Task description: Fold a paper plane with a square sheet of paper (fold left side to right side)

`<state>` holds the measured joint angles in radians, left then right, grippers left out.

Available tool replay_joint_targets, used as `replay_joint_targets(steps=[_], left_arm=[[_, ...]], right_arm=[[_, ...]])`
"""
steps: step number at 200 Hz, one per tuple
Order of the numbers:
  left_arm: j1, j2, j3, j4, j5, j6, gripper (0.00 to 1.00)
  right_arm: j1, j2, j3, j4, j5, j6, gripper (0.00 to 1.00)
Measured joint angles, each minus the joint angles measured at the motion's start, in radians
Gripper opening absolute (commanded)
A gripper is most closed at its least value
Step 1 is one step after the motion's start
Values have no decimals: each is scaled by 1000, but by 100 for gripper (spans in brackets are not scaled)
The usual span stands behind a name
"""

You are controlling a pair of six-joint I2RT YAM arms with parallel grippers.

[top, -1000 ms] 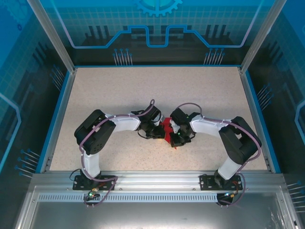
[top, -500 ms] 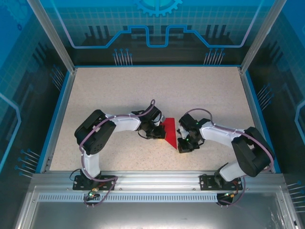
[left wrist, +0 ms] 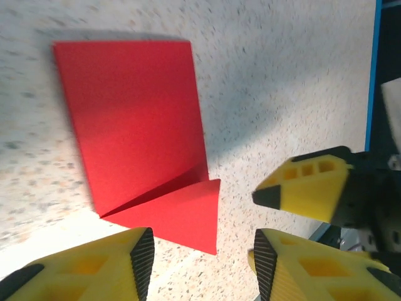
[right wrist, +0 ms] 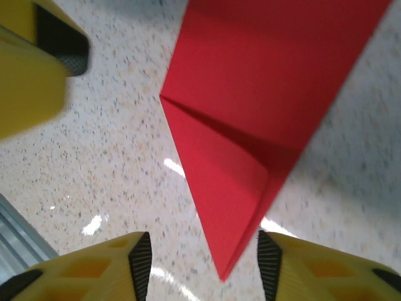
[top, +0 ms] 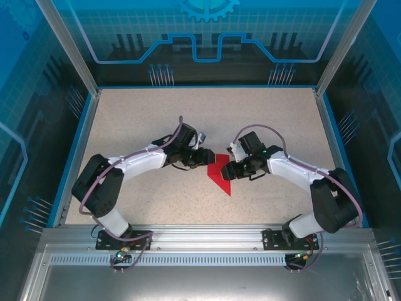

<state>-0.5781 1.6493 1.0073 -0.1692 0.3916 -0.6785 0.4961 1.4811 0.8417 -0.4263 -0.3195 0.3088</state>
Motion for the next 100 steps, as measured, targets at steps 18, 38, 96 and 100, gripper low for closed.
replay_joint_targets(steps=[18,38,96,100], left_arm=[[27,-16,-57,23,-3,-35,53],[29,-11,-116,42,-3,-77,54],[16,59,-145,138,32,-151,56],[13,64,-144,142,34,-154,56]], right_arm=[[-1,52,2,47,-7,-23,52],[-9,98,2,73,-6,-34,51],[-15,132,2,110,-3,-52,34],[-16,132,2,111,-4,-49,32]])
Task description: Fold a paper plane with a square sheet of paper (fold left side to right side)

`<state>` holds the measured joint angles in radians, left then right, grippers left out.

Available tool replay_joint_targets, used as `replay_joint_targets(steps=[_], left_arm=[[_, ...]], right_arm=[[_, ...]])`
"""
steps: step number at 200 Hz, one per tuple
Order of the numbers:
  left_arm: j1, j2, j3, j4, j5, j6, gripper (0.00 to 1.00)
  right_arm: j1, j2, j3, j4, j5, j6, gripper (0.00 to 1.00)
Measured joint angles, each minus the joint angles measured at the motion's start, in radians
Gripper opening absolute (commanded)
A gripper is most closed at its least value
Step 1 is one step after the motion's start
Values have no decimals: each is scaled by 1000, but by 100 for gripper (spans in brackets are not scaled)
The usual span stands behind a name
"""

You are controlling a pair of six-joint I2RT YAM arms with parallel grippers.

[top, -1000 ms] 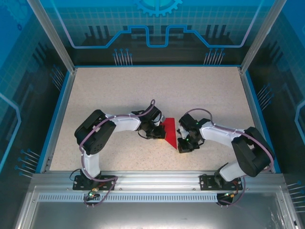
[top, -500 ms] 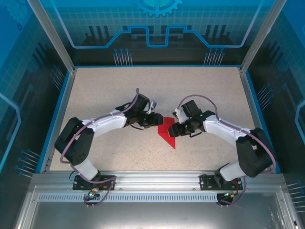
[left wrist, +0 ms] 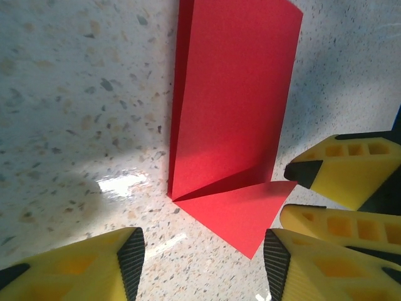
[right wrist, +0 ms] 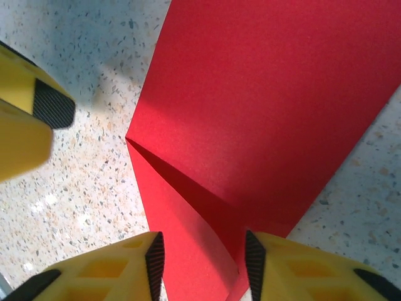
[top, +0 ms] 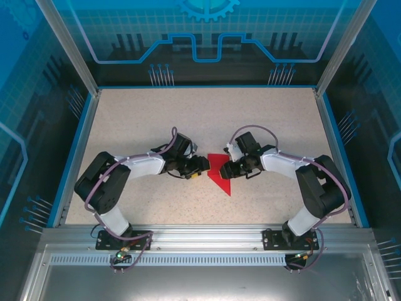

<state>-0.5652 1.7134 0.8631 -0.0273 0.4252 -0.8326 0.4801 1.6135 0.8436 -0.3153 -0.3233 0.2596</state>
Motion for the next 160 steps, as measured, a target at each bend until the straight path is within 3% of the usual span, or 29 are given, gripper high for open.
replay_joint_targets(steps=[19,92,125,160], left_arm=[[-18,32,7,13,10,-8,56],[-49,95,48,37,18,-34,54],[-54,105,54,40,18,-34,54],[-56,106,61,42,21,-40,40]], right_arm=[[-8,1,0,3,-2,-6,23],[-29,1,0,-8,7,-18,7],[-30,1,0,-10,9,-18,5],[-32,1,-2,-14,10,-18,6]])
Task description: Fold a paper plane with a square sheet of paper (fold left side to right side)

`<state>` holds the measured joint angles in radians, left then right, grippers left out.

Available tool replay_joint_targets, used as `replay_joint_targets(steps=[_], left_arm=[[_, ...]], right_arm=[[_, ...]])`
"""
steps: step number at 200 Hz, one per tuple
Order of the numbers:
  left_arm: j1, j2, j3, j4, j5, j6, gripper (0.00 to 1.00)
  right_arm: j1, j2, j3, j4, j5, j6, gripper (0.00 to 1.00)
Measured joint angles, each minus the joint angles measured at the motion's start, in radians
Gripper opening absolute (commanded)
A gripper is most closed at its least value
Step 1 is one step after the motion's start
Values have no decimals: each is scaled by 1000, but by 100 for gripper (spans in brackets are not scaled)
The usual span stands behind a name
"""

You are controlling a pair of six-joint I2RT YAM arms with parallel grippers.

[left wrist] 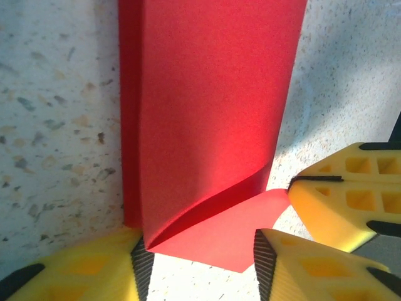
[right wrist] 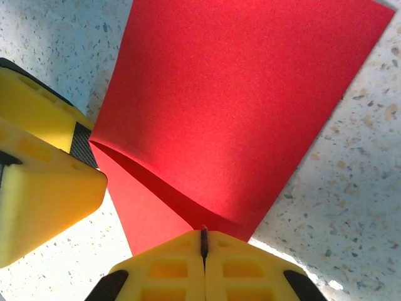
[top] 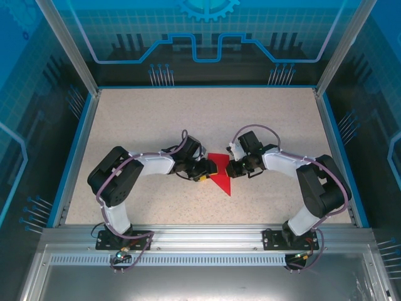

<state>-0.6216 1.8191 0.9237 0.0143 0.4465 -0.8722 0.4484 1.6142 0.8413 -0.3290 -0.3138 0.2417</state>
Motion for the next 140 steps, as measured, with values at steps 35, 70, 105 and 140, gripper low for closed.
replay_joint_targets(steps=[35,70,105,140], left_arm=[[-8,2,8,4,6,-11,26],[-10,2,21,8,7,-16,25],[-10,2,47,-8,7,-13,25],[-10,2,77,-15,7,-12,25]], right_arm=[[-1,-5,-5,-7,11,-5,20],[-3,-118,-36,-30,56,-2,41],[19,-299,-75,-44,132,1,43],[173,-370,-145,-10,230,6,40]])
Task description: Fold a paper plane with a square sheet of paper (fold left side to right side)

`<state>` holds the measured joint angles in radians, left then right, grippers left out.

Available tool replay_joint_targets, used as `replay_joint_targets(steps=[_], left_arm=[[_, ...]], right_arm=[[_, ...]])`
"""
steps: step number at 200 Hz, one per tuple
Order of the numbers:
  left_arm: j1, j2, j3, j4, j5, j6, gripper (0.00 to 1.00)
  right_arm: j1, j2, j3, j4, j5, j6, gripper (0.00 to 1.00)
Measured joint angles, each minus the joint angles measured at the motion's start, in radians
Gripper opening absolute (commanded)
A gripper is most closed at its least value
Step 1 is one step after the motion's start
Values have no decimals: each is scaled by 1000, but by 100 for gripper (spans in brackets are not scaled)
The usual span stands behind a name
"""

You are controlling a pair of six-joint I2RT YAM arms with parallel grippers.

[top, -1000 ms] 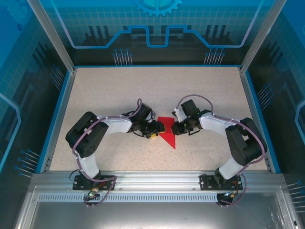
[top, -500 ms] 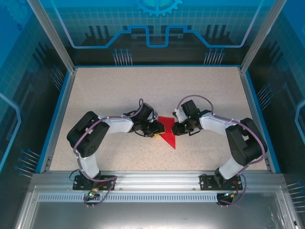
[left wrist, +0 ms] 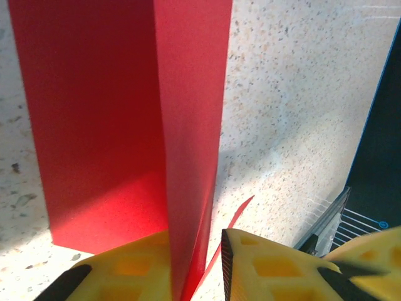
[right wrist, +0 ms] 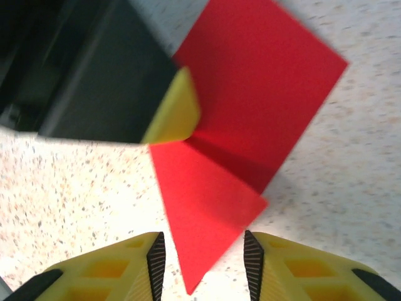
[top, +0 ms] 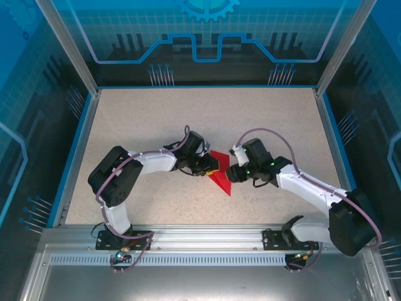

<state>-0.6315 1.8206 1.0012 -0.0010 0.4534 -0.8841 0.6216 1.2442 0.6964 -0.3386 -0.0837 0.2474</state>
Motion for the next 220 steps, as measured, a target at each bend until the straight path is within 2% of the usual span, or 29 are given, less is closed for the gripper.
replay_joint_targets(steps=[21,40,87,131,169,199,220], left_arm=[[0,0,6,-2,0,0,25],[0,0,6,-3,0,0,24],[0,0,6,-16,0,0,24],[0,-2,6,-21,-2,0,23],[0,-2,6,-37,-4,0,24],[0,-2,6,-47,-5,3,30],[0,-3,6,-60,-9,12,38]], right_arm=[[92,5,-44,32,61,8,40],[133,32,-56,58,109,14,40],[198,135,-54,112,193,14,40],[215,206,-34,124,239,14,41],[218,223,-27,130,267,18,33],[219,225,-27,130,272,21,23],[220,225,-27,130,275,24,18]])
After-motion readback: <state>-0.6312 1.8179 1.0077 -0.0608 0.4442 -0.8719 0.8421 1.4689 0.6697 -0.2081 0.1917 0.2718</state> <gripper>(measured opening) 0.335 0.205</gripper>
